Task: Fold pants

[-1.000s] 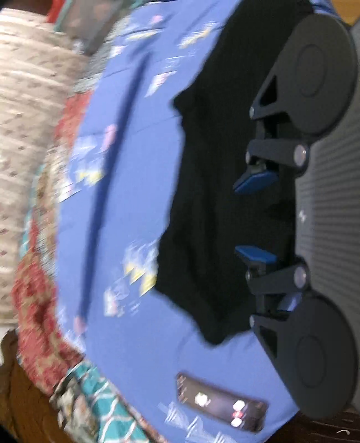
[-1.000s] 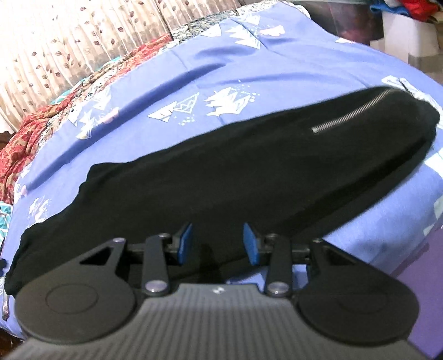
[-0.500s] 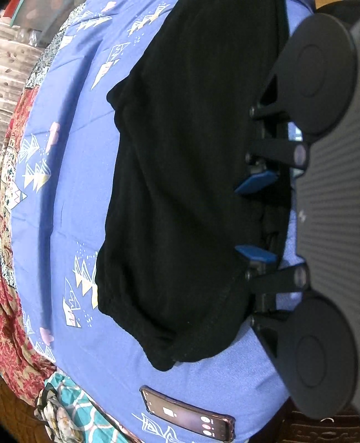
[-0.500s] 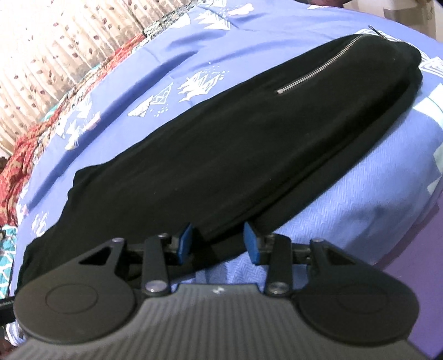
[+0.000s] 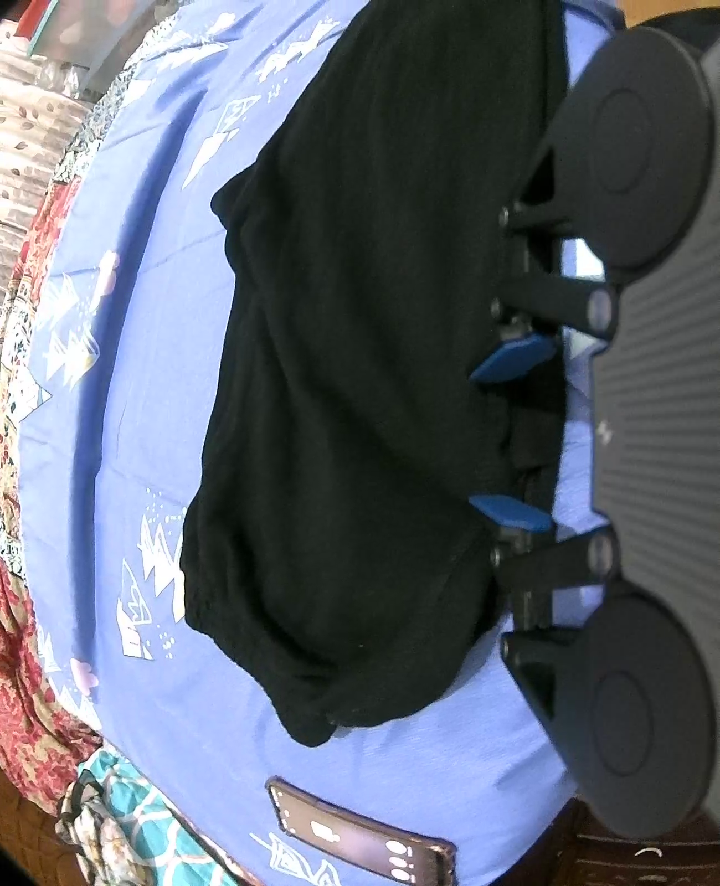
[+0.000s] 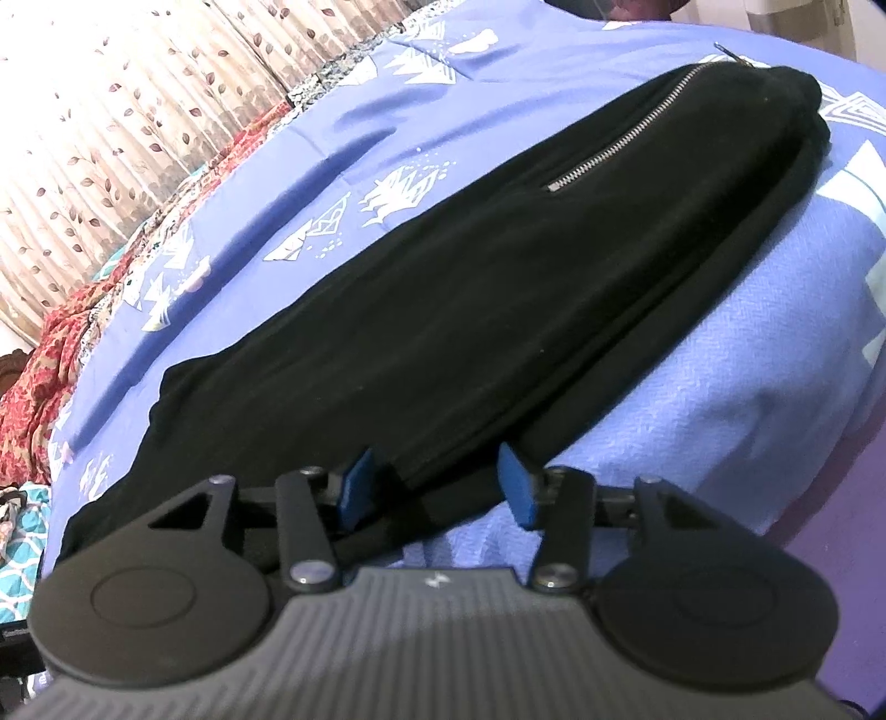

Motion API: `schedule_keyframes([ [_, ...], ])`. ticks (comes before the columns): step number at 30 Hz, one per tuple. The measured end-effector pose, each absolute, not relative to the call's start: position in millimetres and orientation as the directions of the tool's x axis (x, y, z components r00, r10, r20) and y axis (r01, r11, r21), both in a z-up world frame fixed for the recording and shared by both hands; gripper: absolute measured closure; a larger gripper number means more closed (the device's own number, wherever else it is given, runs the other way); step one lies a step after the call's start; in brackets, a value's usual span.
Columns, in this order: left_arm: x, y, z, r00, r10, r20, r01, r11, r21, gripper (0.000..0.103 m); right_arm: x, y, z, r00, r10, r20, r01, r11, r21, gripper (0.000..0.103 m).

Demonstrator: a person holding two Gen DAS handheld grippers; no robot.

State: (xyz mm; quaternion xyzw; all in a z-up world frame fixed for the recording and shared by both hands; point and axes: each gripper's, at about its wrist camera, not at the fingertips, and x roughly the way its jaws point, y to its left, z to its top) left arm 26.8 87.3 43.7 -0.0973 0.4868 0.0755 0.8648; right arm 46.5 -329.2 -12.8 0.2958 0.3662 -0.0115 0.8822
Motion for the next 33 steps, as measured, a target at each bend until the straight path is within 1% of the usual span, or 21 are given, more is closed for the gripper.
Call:
schedule_keyframes([
  [2, 23, 86, 45, 0.521, 0.027, -0.853, -0.22, 0.97, -0.104, 0.054, 45, -327, -14, 0.74, 0.185, -0.646, 0.229, 0.834, 0.502, 0.048],
  [5, 18, 86, 45, 0.519, 0.002, -0.855, -0.213, 0.969, -0.128, 0.052, 43, -321, -15, 0.759, 0.167, -0.629, 0.194, 0.864, 0.464, 0.043],
  [9, 12, 85, 39, 0.509, -0.006, -0.861, -0.219, 0.966, -0.137, 0.052, 39, -303, -16, 0.78, 0.118, -0.615, 0.143, 0.923, 0.359, 0.038],
  [10, 11, 86, 38, 0.509, -0.004, -0.861, -0.221, 0.966, -0.136, 0.052, 39, -299, -16, 0.782, 0.107, -0.614, 0.132, 0.934, 0.331, 0.035],
  [13, 6, 87, 35, 0.525, -0.006, -0.851, -0.223, 0.964, -0.145, 0.052, 42, -295, -17, 0.785, 0.098, -0.612, 0.118, 0.946, 0.303, 0.031],
  [19, 0, 79, 27, 0.538, 0.015, -0.843, -0.206, 0.972, -0.114, 0.048, 47, -296, -19, 0.787, 0.091, -0.61, 0.119, 0.948, 0.295, 0.03],
  [22, 3, 74, 26, 0.53, 0.03, -0.847, -0.194, 0.977, -0.087, 0.047, 48, -292, -19, 0.787, 0.083, -0.612, 0.121, 0.951, 0.284, 0.03],
  [33, 5, 73, 23, 0.52, 0.037, -0.853, -0.193, 0.978, -0.075, 0.045, 46, -287, -20, 0.788, 0.077, -0.61, 0.126, 0.951, 0.283, 0.03],
])
